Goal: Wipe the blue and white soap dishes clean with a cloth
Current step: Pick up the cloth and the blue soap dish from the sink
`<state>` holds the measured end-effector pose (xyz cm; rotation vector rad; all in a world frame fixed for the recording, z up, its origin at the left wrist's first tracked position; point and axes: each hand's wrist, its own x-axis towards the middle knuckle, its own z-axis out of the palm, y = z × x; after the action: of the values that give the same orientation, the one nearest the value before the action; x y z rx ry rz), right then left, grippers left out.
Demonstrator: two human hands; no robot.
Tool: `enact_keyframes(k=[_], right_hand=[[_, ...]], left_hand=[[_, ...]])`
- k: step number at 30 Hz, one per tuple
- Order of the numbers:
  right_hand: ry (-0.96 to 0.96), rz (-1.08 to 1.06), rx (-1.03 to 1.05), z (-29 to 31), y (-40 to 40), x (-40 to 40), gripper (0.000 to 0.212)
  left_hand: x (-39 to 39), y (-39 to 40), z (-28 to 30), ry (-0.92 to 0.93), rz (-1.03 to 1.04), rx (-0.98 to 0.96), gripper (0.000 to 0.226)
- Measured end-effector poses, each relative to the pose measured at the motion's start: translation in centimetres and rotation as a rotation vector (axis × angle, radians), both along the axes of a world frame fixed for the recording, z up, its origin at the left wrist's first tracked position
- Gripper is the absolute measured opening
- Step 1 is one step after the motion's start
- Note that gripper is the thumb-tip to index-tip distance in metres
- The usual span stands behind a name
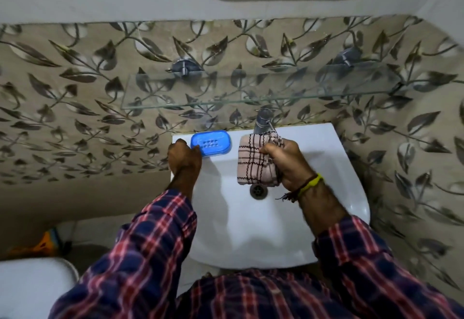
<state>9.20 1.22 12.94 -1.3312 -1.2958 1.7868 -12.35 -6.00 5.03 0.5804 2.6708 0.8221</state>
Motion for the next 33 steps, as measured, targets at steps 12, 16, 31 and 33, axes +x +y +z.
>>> enact_keyframes(k=[12,16,31,33], right_hand=[[0.029,0.036,-0.03,-2.5,2.4,0.4,0.023],[0.04,0.084,-0.042,-3.1,3.0,-0.6,0.022],[-0.049,0.277,-0.134,-8.4,2.6,-6.2,0.021],[-0.022,0.274,-0.163,-8.9,2.8,-6.4,0.024]], left_hand=[[-1.3,2.2,0.2,-0.121,0.1,-0.073,0.036],[-1.1,2.8,0.4,-0.085,0.1,-0.103,0.025],[-1.6,3.0,-0.1,-0.034,0.022,-0.173,0.025],[-2.1,2.9,-0.3,-0.05,0.009,-0.143,0.025]])
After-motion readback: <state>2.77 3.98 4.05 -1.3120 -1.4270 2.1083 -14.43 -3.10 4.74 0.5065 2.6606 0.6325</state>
